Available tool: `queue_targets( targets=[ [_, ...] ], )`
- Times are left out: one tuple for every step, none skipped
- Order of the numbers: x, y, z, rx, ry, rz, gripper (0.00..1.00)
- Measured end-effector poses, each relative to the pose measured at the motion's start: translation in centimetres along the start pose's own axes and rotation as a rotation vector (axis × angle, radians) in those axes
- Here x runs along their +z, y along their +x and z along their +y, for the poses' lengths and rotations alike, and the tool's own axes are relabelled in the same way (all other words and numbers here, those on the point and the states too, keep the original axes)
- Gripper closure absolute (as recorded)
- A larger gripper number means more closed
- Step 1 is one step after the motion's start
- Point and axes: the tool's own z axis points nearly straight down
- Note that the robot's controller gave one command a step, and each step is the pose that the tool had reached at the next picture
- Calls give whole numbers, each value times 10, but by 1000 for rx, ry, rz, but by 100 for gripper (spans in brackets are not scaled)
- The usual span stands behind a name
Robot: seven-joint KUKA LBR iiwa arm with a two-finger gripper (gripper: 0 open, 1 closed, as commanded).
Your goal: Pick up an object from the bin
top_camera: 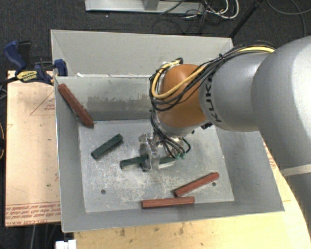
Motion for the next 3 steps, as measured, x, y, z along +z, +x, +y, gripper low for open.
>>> queue_targets(
  targets=[
    [-137, 26, 40, 1, 0, -4, 100],
    [-137, 26, 40, 2, 0, -3, 100],
    [-88, 14, 88, 135, -1, 2, 0]
  ],
)
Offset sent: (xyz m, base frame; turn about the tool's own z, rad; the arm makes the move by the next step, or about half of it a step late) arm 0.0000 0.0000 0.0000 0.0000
